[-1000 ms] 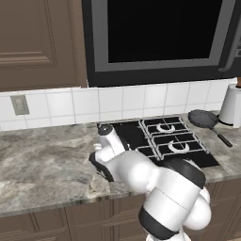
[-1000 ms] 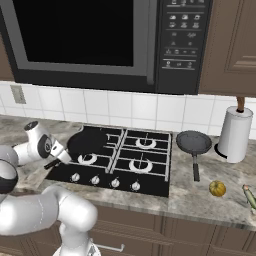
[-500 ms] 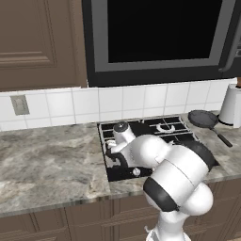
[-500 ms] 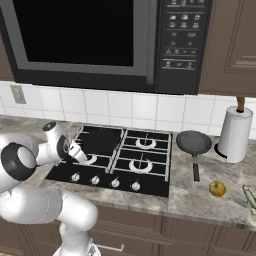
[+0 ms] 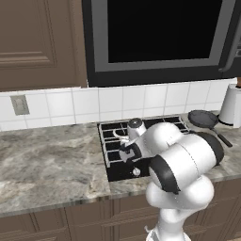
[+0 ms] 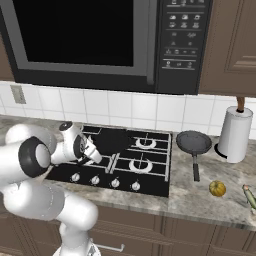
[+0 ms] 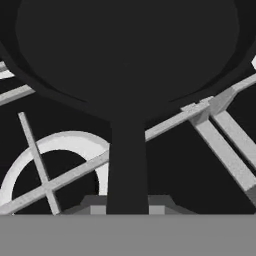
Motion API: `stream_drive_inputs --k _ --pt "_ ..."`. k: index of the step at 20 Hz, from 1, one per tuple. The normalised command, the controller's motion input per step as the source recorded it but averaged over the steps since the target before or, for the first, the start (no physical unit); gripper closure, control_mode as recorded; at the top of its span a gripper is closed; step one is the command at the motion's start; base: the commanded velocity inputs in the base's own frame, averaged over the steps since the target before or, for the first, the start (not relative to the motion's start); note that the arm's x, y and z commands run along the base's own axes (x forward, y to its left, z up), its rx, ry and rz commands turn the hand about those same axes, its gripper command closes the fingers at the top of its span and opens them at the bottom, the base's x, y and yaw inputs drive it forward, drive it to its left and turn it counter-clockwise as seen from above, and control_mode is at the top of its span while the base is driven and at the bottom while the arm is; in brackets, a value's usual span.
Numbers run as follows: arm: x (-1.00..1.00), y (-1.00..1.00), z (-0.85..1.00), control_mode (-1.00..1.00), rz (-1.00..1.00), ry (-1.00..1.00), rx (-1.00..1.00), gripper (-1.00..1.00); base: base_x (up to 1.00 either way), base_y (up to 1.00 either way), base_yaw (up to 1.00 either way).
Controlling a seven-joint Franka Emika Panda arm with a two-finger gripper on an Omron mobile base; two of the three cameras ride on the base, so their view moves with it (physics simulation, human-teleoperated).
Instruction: Place both pans onto different burners. Then place the squash and the fish on different pans.
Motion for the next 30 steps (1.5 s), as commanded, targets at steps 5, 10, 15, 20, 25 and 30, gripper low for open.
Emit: stream_drive_inputs --k 5,10,15,20,25,30 --pt "0.24 -0.55 0.00 -1.00 0.00 0.00 0.01 1.00 0.00 0.00 0.00" --pt "0.20 -0.48 0.04 -1.00 0.00 0.00 0.01 1.00 0.00 0.00 0.00" --pt "0.21 -0.43 0.12 -1.00 0.00 0.00 0.02 1.00 0.00 0.00 0.00" --pt "0.26 -0.37 0.09 -1.00 0.00 0.00 0.04 1.00 0.00 0.00 0.00" --pt "0.22 -0.25 0.18 -1.00 0.00 0.00 0.02 1.00 0.00 0.00 0.00" --pt "0.18 -0.11 0.03 -1.00 0.00 0.00 0.03 1.00 0.00 0.00 0.00"
